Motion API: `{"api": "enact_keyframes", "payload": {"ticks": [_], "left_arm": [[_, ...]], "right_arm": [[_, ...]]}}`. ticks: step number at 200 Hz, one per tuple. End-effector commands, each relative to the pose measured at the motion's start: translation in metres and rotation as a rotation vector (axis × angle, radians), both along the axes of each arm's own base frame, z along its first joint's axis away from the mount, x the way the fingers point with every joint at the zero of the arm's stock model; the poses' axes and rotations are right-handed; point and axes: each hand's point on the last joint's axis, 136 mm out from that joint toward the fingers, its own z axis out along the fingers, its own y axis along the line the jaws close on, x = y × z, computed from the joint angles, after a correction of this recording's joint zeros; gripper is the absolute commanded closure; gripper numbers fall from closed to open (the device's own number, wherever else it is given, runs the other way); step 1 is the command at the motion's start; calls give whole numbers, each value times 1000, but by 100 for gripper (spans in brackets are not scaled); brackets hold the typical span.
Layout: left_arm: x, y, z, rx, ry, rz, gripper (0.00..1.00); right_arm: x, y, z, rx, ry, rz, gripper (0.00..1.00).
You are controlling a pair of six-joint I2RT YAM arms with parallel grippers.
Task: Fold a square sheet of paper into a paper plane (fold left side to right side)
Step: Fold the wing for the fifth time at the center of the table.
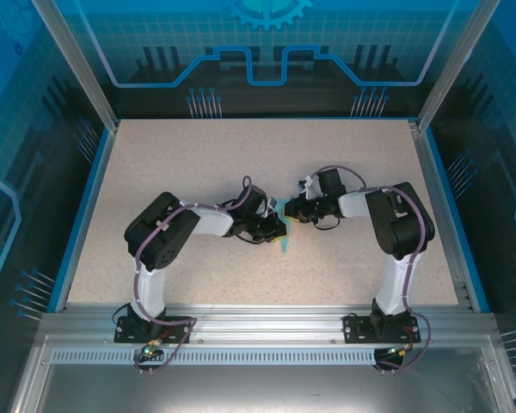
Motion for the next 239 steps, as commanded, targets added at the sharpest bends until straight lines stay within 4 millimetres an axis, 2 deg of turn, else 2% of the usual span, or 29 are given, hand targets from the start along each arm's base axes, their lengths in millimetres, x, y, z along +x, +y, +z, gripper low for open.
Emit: {"api": "enact_keyframes", "payload": {"ticks": [1,20,55,88,109,146,184,239], "left_arm": [[-8,22,-8,72,26,27,84],[-8,24,2,71,4,25,80],[-5,26,24,39,-27,27,67],[8,40,40,16,-43,76,60],[19,47,42,-2,-30,105,60],[33,41,36,-10,-10,95,62],[40,32,29,-37,9,95,68],[47,28,25,-44,19,95,68]], "right_arm": [[-5,4,-8,-19,22,19,82],[-5,5,-8,-17,21,21,82],[-5,5,-6,-15,18,22,82],[-5,5,-5,-15,16,23,82],[-5,6,-4,-12,11,25,82],[-5,6,-3,-9,10,27,82],[-5,6,-3,-9,12,28,82],[-5,8,-3,-10,12,32,82]]}}
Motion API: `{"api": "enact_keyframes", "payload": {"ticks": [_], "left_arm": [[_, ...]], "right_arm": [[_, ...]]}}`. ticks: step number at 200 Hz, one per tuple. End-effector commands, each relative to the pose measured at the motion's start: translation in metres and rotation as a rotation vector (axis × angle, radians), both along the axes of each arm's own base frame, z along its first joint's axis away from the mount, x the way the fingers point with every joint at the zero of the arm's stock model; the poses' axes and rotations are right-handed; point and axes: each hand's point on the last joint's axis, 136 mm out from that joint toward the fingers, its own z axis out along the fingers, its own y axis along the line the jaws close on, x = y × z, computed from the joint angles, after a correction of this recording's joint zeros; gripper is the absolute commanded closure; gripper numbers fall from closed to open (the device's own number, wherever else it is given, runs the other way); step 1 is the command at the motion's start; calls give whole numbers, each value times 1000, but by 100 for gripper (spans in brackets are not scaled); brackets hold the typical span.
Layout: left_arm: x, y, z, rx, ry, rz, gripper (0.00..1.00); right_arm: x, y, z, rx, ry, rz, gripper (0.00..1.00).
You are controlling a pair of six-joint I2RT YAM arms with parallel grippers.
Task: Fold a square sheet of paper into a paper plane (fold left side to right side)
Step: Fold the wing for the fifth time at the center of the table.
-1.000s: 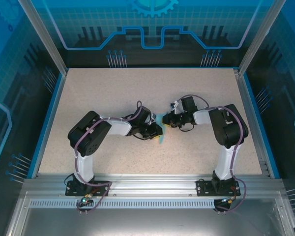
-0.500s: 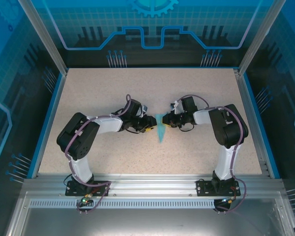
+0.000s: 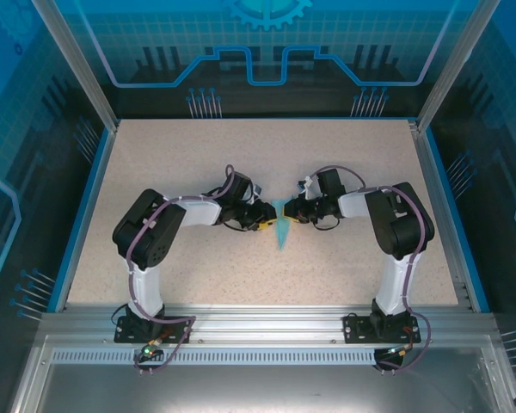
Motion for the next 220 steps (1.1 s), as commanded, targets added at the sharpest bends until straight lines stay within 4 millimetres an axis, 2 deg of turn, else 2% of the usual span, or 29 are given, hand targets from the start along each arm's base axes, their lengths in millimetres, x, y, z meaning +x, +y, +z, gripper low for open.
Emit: {"api": "enact_keyframes", "payload": {"ticks": [1,122,185,220], "left_arm": [[6,-9,6,-39,0,-16,68],[14,-16,-2,-43,18,-14,74],[10,-5,-18,19,38,10,94],[4,1,-31,46,62,23,98]], "right_arm": [[-4,7,-2,-10,10,29,82],[-6,9,-4,-17,15,39,82],[-5,9,3,-14,-3,41,81],[-3,8,13,-16,-28,41,79]]}}
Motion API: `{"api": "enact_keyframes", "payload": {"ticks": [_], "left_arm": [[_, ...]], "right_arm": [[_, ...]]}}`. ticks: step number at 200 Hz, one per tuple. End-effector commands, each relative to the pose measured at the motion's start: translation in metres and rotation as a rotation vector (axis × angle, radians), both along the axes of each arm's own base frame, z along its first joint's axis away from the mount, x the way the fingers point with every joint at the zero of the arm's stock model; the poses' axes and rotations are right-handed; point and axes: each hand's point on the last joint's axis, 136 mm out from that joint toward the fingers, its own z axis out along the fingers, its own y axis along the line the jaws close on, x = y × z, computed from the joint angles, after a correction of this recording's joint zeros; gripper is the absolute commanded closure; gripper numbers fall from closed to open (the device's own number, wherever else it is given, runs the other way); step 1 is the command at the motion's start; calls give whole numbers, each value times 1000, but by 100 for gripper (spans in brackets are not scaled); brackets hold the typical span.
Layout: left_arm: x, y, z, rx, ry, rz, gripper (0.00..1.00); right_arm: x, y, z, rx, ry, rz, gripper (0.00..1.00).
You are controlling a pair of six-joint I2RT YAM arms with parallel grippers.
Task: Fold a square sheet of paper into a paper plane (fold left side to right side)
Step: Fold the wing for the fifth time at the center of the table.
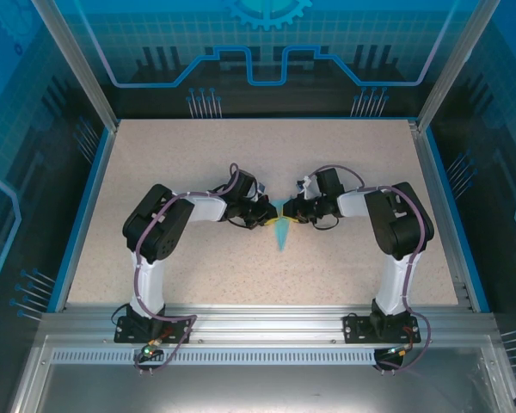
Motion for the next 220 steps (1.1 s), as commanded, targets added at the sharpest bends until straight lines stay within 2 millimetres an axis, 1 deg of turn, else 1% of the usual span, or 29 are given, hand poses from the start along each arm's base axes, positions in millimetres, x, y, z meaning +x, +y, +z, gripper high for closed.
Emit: {"api": "enact_keyframes", "payload": {"ticks": [1,32,49,72,85,109,115,119,133,154,174,220], "left_arm": [[-9,8,-19,50,38,6,98],[-14,14,-28,70,52,17,99],[-17,16,-31,75,60,21,100],[-20,17,-34,77,65,22,100],[-20,17,-35,78,67,22,100],[-20,18,-36,82,66,26,100],[-20,18,-36,82,68,27,100],[-21,19,-37,84,69,28,100],[-21,19,-38,88,71,27,100],[-21,20,-38,92,71,29,100],[-21,20,-38,92,70,30,100],[-22,20,-40,94,71,28,100]], "right_arm": [[-1,5,12,-9,-31,26,79],[-2,-1,23,-6,-52,17,77],[-3,-4,33,1,-67,16,76],[-16,-2,48,10,-54,43,78],[-31,1,51,2,-17,63,79],[-59,9,45,5,73,69,80],[-61,14,47,23,74,70,80],[-70,14,41,27,97,70,80],[-78,22,39,38,110,75,80],[-85,30,39,32,118,89,80],[-88,33,35,16,135,89,80],[-94,35,17,-24,185,85,81]]}}
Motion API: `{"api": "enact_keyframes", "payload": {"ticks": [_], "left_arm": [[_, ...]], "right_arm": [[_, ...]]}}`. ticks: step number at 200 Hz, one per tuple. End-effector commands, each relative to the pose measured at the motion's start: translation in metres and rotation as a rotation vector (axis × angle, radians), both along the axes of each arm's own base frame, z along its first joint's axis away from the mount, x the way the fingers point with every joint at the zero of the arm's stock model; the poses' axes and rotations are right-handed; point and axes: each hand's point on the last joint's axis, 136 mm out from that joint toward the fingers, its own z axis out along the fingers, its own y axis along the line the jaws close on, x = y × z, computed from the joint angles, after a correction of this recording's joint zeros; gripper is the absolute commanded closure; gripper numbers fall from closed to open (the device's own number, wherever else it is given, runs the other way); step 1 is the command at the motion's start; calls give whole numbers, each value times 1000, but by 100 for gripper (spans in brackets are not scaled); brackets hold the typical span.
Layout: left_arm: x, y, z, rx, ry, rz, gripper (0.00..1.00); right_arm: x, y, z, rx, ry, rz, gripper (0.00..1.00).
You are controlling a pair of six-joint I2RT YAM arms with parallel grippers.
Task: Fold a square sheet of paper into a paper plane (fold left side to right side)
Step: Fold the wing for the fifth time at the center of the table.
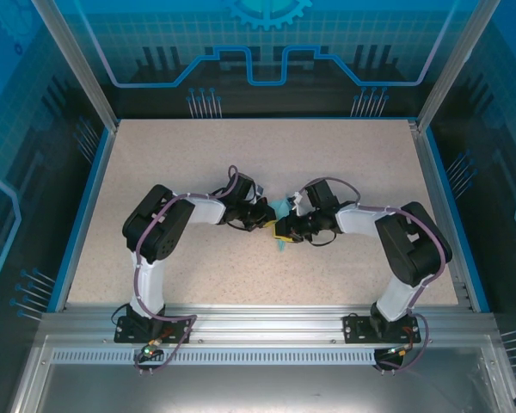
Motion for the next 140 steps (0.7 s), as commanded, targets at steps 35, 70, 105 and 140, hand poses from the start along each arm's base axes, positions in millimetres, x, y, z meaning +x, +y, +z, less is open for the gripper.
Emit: {"api": "enact_keyframes", "payload": {"ticks": [35,70,105,140], "left_arm": [[-18,19,-35,104,87,27,100],[-18,20,-37,111,89,32,100],[-18,23,-41,125,95,41,100],[-16,26,-43,136,99,54,100]], "right_arm": [[-11,2,-23,-55,80,-1,81],[-18,-2,-31,-92,99,1,81],[-22,-4,-39,-107,121,1,81],[-25,-4,-43,-122,131,2,81]]}}
